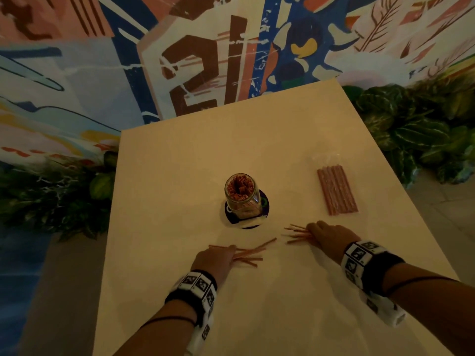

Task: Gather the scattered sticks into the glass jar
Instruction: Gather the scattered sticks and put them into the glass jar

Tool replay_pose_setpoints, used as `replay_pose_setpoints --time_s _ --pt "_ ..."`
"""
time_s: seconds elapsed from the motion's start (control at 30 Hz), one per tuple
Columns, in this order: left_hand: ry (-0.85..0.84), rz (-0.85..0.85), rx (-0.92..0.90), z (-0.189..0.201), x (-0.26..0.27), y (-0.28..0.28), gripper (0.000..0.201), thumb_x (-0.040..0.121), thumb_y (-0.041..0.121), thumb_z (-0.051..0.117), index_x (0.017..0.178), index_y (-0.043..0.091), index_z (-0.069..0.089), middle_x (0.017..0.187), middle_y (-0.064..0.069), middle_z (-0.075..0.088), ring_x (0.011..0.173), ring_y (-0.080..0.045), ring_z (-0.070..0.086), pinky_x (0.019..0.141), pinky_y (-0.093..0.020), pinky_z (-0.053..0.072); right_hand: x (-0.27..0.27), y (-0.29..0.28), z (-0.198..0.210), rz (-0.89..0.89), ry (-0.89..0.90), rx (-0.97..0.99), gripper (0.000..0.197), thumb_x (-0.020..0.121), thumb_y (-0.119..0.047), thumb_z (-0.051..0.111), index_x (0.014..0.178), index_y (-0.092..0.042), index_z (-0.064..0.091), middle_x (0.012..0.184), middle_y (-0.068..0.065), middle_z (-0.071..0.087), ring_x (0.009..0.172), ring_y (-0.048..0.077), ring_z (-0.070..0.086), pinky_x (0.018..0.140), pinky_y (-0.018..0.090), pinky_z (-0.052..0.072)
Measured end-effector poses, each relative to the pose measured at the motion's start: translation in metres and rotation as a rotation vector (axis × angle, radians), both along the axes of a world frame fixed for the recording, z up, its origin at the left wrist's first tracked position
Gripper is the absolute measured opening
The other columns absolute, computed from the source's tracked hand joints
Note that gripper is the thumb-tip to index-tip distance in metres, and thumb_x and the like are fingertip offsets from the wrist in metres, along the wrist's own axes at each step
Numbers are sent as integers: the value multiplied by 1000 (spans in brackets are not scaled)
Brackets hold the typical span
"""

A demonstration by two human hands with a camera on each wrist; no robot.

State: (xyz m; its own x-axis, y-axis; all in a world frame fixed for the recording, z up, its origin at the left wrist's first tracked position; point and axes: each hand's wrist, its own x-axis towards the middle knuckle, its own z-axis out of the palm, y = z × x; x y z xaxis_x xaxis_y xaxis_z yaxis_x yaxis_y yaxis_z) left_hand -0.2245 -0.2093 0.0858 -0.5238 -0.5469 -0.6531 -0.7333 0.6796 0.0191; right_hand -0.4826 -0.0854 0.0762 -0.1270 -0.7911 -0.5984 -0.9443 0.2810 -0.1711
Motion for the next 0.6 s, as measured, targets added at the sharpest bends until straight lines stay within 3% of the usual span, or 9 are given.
replay_pose_setpoints --time_s 0.1,0.17,0.33,0.43,0.5,0.6 --pt "12 -61 -10 0 -1 0 29 96 28 35 118 19 52 112 -10 65 101 -33 62 83 -40 49 0 4 -3 58 35 -10 28 98 -21 32 122 -13 42 121 10 49 96 31 59 80 39 44" --pt "19 -78 -3 -1 0 1 23 96 27 37 109 15 52 107 -11 64 97 -34 62 79 -40 48 5 3 -2 40 45 13 28 96 -17 33 122 -10 43 122 11 48 97 32 59 79 38 43" --pt "13 -12 50 -3 6 6 33 95 28 37 122 11 43 118 -12 60 105 -33 59 85 -39 46 17 0 2 -95 42 36 29 94 -24 37 118 -9 43 120 9 49 101 29 58 86 36 43" --pt "7 74 80 -6 16 12 38 93 30 38 126 11 40 122 -11 57 110 -32 57 90 -40 46 26 2 7 -310 -111 21 26 93 -24 41 113 -8 41 109 13 54 95 30 57 79 35 43" --pt "25 141 95 -5 23 15 39 94 32 35 127 12 39 123 -10 56 110 -31 56 91 -39 46 37 4 12 -442 -241 -12 19 94 -22 40 109 -10 38 93 11 54 81 27 55 71 32 41" --pt "165 322 156 3 31 21 35 95 32 34 122 10 43 118 -11 58 105 -31 58 85 -35 47 58 4 14 -570 -383 -61 15 96 -17 36 109 -14 40 90 6 53 76 21 52 72 31 42"
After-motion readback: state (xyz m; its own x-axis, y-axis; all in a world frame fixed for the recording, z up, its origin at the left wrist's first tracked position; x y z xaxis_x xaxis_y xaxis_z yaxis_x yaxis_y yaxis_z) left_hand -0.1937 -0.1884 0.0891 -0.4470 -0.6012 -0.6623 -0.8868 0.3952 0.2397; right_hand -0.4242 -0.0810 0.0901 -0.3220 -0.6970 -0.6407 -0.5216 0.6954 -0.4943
